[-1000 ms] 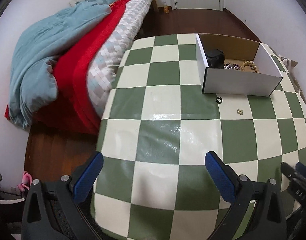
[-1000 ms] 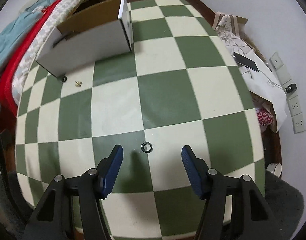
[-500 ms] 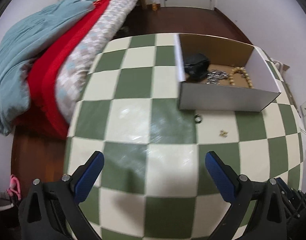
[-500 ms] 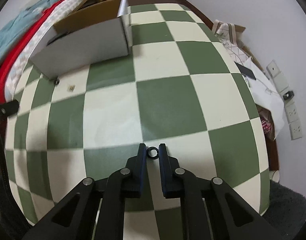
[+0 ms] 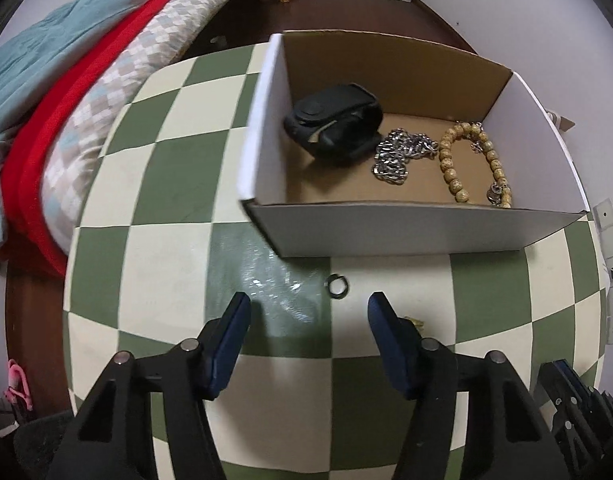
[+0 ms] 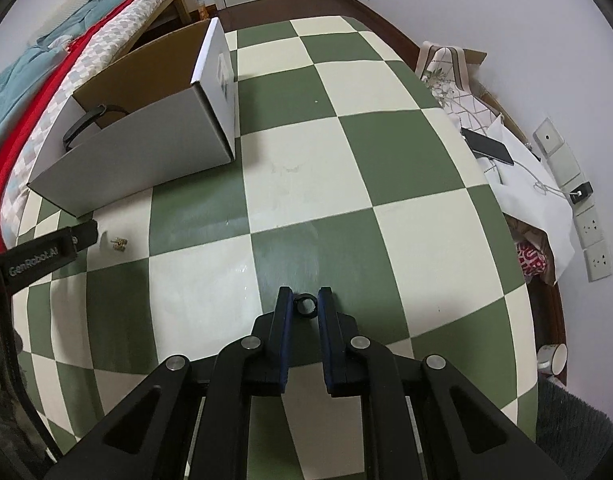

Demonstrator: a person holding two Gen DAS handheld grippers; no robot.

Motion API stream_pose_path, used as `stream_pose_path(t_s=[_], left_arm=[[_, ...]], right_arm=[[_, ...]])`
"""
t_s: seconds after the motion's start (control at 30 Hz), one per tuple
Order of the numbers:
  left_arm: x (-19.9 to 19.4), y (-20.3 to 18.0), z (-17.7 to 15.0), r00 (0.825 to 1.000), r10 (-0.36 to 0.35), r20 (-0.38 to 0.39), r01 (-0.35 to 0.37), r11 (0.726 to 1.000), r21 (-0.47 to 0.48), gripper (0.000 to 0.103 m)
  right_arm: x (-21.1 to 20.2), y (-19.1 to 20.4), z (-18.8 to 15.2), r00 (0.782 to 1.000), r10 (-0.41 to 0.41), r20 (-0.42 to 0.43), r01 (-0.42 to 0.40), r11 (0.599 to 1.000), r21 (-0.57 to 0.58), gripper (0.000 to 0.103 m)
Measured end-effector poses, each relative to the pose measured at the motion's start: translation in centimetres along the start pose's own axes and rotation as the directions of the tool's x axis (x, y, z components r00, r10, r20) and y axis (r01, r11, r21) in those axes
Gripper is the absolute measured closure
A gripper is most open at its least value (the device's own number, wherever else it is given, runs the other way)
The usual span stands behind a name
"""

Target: Organize jewelry

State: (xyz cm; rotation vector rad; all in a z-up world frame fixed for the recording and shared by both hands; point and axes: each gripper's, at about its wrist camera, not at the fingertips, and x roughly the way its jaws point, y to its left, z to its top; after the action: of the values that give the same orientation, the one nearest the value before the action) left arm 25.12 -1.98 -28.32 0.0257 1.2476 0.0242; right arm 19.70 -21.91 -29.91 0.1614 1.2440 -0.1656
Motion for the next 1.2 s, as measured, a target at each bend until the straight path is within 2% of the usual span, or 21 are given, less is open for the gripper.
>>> stream_pose_path(t_s=[0.07, 0.23, 0.27, 0.3, 0.33, 0.43, 0.7, 0.8, 1.0, 1.1, 1.2], left_arm=[[0.2, -0.3, 0.0, 1.0, -0.002, 0.0, 0.002, 1.0, 0.008, 0.045], [0.1, -0.9, -0.1, 1.0, -0.018, 0.008, 0.017, 1.0, 0.019, 0.059], [0.0, -1.0, -0.1, 1.0, -0.024, 0.011, 0.023, 1.0, 0.021, 0.064], [0.0, -1.1, 0.0, 0.999, -0.034, 0.016, 0.034, 0.999, 0.025, 0.077], [-0.1, -1.3, 0.0, 0.999, -0.036, 0.017, 0.035, 0.999, 0.029, 0.082], [-0.2, -1.7, 0.0, 0.999, -0.033, 0.021, 0.032, 0.999, 0.04, 0.094], [-1.1, -1.6, -0.7, 0.999, -0.035, 0.032, 0.033, 0.998, 0.057, 0.094], [-2.8, -1.6, -2.4, 0.998, -0.038, 0.051, 0.032, 0.994, 0.105, 0.094], [-5.5, -0.4, -6.6, 0.997, -0.066, 0.041, 0.061, 0.991, 0.122, 0.094], [-6.2, -0.2, -8.0, 0.997, -0.072, 0.031, 0.068, 0.989, 0.129, 0.094], [-7.6, -0.5, -9.0, 0.996, -0.075, 0.045, 0.069, 0.989, 0.13, 0.094]], right_arm=[[0.1, -0.1, 0.1, 1.0, 0.0, 0.001, 0.0, 1.0, -0.001, 0.09], [0.1, 0.0, 0.2, 1.0, -0.003, 0.001, 0.003, 1.0, -0.006, 0.09], [0.1, 0.0, 0.3, 1.0, -0.004, 0.001, 0.004, 1.0, -0.007, 0.09], [0.2, 0.0, 0.3, 1.0, -0.005, 0.001, 0.005, 1.0, -0.007, 0.09], [0.2, 0.0, 0.3, 1.0, -0.006, 0.0, 0.006, 1.0, -0.008, 0.09], [0.2, 0.0, 0.3, 1.0, -0.009, 0.0, 0.009, 1.0, -0.013, 0.09], [-0.4, -0.2, 0.2, 1.0, 0.013, 0.005, -0.013, 1.0, 0.0, 0.09], [-2.0, -1.8, 0.0, 0.997, 0.076, 0.028, -0.077, 0.996, 0.052, 0.09], [-4.0, -6.6, -0.8, 0.985, 0.171, 0.037, -0.175, 0.966, 0.188, 0.09], [-4.5, -7.1, -1.4, 0.986, 0.163, 0.037, -0.167, 0.967, 0.193, 0.09], [-5.2, -6.0, -2.3, 0.991, 0.129, 0.034, -0.132, 0.98, 0.146, 0.09]])
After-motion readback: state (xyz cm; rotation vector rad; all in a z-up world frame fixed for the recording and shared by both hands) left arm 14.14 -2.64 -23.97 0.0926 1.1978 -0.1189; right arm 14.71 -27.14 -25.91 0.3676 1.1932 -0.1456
